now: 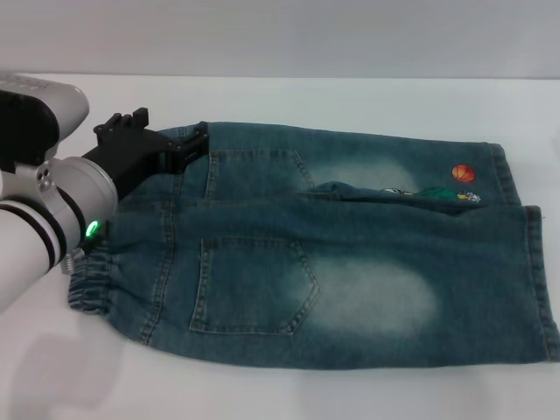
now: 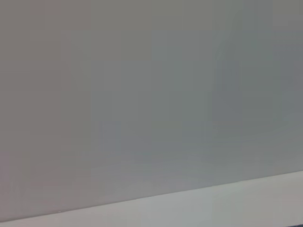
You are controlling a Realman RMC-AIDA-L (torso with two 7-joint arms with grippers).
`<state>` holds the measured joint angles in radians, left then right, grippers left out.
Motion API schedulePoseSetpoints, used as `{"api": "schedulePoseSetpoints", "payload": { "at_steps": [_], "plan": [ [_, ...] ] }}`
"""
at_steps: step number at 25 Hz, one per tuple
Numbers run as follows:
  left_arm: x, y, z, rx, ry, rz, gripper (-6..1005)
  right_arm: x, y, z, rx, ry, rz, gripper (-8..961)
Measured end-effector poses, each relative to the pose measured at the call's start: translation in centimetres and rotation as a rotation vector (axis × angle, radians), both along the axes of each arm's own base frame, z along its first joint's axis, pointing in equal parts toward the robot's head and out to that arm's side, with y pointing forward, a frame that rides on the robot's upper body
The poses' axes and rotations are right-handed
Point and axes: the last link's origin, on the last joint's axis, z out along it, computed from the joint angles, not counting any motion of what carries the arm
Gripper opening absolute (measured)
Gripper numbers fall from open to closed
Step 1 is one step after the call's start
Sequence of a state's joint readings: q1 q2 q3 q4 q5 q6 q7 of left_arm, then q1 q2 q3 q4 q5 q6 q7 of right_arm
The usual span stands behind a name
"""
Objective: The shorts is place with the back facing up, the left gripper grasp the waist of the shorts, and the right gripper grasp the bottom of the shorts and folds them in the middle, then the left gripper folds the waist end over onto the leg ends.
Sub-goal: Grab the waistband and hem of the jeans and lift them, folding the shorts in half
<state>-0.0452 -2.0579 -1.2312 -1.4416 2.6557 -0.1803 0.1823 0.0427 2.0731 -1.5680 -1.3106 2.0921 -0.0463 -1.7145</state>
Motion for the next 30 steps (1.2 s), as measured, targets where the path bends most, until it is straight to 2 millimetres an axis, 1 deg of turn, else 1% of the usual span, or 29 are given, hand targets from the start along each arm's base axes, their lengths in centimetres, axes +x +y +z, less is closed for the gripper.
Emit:
{"api": "schedulePoseSetpoints", "payload": {
  "at_steps": [2, 6, 9, 12, 14, 16, 18, 19, 21, 22, 24, 27, 30],
  "plan": [
    [0.1, 0.2, -0.1, -0.003, 0.001, -0.004, 846, 0.0, 0.4, 0.0, 0.027, -0.052, -0.056, 726],
    [0.3, 0.3, -0.3, -0.01, 0.003, -0.007, 845, -0.4, 1.0, 0.2, 0.085, -0.21, -0.194, 726],
    [0.4, 0.3, -0.4, -0.014, 0.003, -0.009, 845, -1.2, 1.0, 0.5, 0.132, -0.299, -0.228, 726],
    [0.3, 0.3, -0.6, -0.019, 0.002, -0.007, 844, -2.5, 1.1, 0.9, 0.215, -0.365, -0.187, 725],
    [0.3, 0.3, -0.6, -0.02, 0.002, -0.006, 844, -3.3, 1.1, 0.8, 0.267, -0.398, -0.154, 725],
    [0.3, 0.3, -0.7, -0.022, 0.001, -0.005, 844, -4.2, 0.9, 0.5, 0.352, -0.439, -0.092, 725],
    [0.3, 0.3, -0.7, -0.023, 0.0, -0.005, 843, -5.0, 0.2, 0.0, 0.467, -0.476, 0.031, 725],
    [0.3, 0.3, -0.7, -0.024, -0.001, -0.005, 843, -5.4, -0.3, -0.4, 0.513, -0.479, 0.112, 726],
    [0.5, 0.2, -0.7, -0.028, -0.002, -0.004, 843, -6.2, -1.5, -2.0, 0.551, -0.454, 0.31, 726],
    [0.5, 0.2, -0.6, -0.034, -0.001, 0.0, 843, -6.5, -2.4, -2.8, 0.543, -0.391, 0.418, 726],
    [0.6, 0.1, -0.6, -0.055, 0.004, 0.012, 842, -6.3, -2.7, -3.1, 0.53, -0.357, 0.433, 726],
    [0.9, 0.1, -0.4, -0.082, 0.011, 0.024, 842, -6.2, -2.7, -3.0, 0.473, -0.26, 0.372, 726],
    [1.1, 0.0, -0.4, -0.093, 0.014, 0.027, 841, -4.7, -2.2, -4.6, 0.308, -0.225, 0.242, 726]
  ]
}}
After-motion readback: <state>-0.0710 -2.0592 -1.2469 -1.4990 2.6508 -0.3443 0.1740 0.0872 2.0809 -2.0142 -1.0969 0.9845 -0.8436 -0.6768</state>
